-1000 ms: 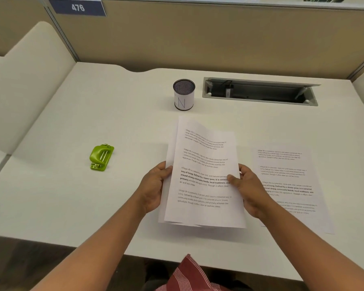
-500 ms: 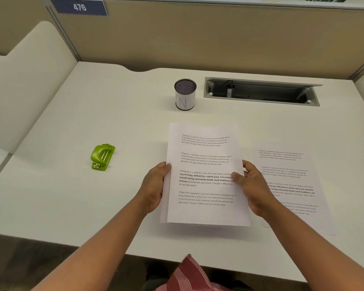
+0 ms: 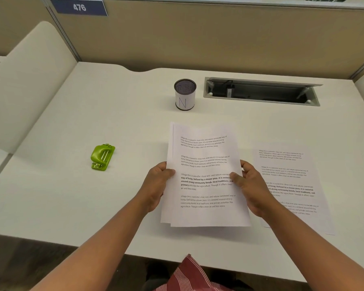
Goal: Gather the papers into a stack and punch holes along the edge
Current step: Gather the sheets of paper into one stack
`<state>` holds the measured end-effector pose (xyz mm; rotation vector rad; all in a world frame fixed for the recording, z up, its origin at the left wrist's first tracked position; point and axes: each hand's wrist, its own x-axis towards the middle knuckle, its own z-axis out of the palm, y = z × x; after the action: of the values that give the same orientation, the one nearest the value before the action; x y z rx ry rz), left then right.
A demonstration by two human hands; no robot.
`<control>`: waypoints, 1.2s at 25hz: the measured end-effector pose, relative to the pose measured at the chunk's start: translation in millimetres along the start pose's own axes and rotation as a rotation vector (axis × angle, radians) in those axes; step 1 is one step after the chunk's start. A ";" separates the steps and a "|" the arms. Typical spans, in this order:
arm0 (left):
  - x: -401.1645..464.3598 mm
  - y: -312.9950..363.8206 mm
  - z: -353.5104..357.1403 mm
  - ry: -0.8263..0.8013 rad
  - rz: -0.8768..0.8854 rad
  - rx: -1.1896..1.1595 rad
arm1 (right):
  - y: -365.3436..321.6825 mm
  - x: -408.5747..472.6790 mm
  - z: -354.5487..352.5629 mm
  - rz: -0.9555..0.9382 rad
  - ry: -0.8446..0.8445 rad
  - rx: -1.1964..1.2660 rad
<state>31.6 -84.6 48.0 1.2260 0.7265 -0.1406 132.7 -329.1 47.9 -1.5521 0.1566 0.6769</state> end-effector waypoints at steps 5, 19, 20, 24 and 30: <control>-0.5 -2.6 1.6 -0.047 0.065 -0.040 | 2.9 0.5 0.2 0.022 0.002 0.045; -22.7 50.4 10.2 -0.469 0.093 -0.199 | 3.8 -6.4 -3.3 0.213 -0.387 0.412; -19.4 49.2 7.9 -0.424 0.098 -0.161 | -0.5 -7.0 -4.3 0.175 -0.367 0.454; -6.0 29.3 -0.1 -0.212 0.081 0.134 | -9.1 -2.1 -10.8 0.031 -0.097 0.262; 3.5 -3.3 15.1 -0.012 0.113 0.255 | 4.5 1.7 -14.6 -0.027 0.032 0.006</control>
<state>39.2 -98.3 45.5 1.5051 0.6406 -0.1505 136.6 -342.9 42.5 -1.5573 0.1617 0.6299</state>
